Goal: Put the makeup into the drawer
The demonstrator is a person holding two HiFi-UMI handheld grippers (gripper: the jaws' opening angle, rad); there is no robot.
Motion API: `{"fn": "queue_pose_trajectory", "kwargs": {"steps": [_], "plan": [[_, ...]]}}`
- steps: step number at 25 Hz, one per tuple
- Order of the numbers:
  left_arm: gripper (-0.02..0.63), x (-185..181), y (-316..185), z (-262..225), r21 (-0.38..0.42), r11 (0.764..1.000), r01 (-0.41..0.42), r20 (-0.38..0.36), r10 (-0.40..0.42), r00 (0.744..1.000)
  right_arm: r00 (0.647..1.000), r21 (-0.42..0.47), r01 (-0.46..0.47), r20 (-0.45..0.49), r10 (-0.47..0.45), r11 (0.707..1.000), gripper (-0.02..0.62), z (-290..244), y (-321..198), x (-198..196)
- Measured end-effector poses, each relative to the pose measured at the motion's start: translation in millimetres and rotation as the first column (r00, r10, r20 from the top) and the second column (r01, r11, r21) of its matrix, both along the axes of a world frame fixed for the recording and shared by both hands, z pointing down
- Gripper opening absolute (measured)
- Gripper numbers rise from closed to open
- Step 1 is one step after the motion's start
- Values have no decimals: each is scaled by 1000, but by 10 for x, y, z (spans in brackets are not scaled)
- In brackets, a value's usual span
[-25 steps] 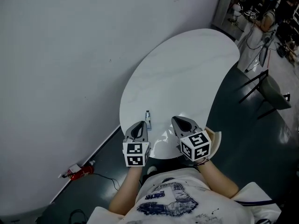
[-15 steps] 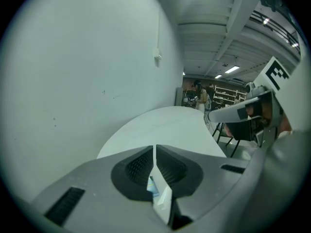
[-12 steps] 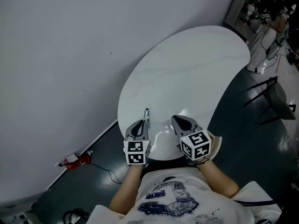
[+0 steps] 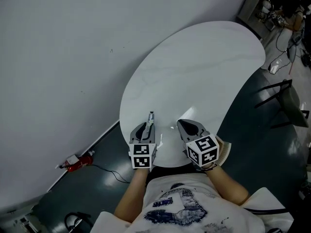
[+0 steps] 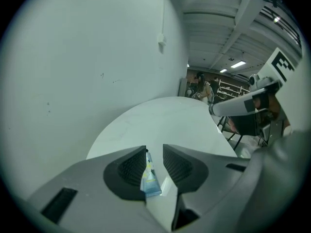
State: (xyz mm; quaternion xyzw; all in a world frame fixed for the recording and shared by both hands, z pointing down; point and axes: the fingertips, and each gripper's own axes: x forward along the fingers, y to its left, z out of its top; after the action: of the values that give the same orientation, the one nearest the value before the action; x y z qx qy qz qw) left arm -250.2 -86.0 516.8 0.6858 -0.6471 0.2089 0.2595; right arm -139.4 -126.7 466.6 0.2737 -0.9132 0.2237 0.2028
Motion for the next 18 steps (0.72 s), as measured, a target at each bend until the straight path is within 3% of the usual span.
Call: {"fn": "queue_pose_trajectory", "kwargs": {"steps": [18], "plan": [[253, -72, -187, 514, -98, 994, 53, -23, -55, 998, 998, -44, 46, -39, -48, 998, 20, 243, -149, -56]]}}
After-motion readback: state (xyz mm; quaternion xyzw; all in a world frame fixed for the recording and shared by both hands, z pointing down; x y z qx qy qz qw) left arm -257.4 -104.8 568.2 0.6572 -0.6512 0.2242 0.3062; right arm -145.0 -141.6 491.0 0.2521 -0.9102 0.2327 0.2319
